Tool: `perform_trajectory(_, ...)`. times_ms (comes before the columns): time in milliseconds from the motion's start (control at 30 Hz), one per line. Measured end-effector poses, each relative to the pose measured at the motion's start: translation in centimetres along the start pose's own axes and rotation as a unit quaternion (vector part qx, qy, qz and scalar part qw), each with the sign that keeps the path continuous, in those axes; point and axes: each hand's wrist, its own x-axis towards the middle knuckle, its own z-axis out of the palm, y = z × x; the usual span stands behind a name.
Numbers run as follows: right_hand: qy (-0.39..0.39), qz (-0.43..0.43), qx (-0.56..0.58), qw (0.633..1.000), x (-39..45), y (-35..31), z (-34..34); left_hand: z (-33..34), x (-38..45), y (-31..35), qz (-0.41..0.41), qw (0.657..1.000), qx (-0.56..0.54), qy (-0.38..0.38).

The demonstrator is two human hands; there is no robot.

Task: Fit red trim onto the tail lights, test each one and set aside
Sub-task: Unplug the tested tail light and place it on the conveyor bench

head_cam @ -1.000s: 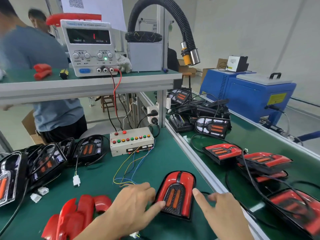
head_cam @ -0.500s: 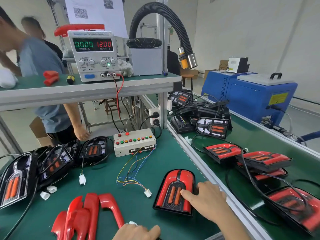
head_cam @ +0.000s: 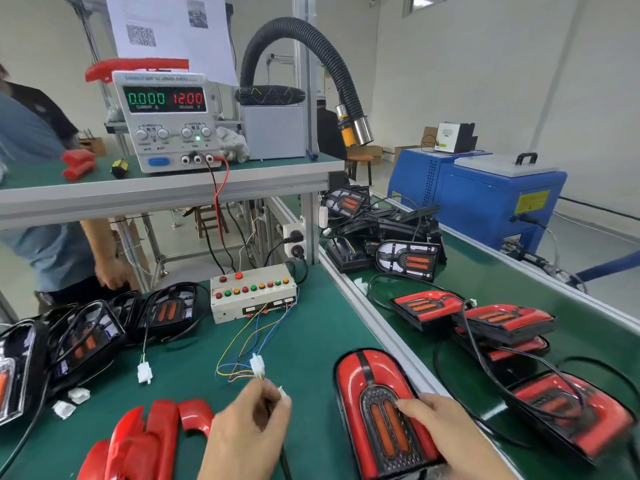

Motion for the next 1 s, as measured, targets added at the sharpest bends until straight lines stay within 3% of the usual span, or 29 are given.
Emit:
perform_trajectory(67,-0.024,0.015,0.136,0.990,-0.1,0.2,-0.2,0.5,1.7,1.0,-0.004,0.998,-0.041,-0.039)
perform_trajectory(167,-0.106,0.003,0.355,0.929,-0.3,0.1,1.2,1.9,4.4,3.0,-0.003,0.976,-0.142,-0.167)
perform_trajectory(233,-0.153,-0.007,0.419,0.895,-0.6,-0.7,2.5,2.6,6.0,5.3,0.018,0.954,-0.190,-0.230)
perform_trajectory(300,-0.173,-0.032,0.433,0.884,-1.0,-1.8,3.4,3.1,7.2,7.3,0.088,0.947,-0.166,-0.259)
perform_trajectory(500,-0.066,-0.100,0.483,0.867,-0.1,-4.9,3.3,4.3,10.1,10.5,0.116,0.936,-0.135,-0.303)
perform_trajectory(633,-0.012,-0.121,0.493,0.861,0.4,-7.2,2.7,4.5,11.6,11.2,0.068,0.913,-0.199,-0.350)
perform_trajectory(800,0.026,-0.103,0.515,0.850,3.2,-10.1,1.5,5.8,12.5,11.0,0.077,0.924,-0.263,-0.266)
perform_trajectory(900,0.046,-0.100,0.530,0.841,5.4,-11.6,-0.1,5.5,13.0,10.1,0.116,0.941,-0.202,-0.244)
perform_trajectory(1000,0.093,-0.085,0.556,0.821,7.5,-13.0,-2.7,4.8,13.0,8.9,0.103,0.976,-0.168,-0.091)
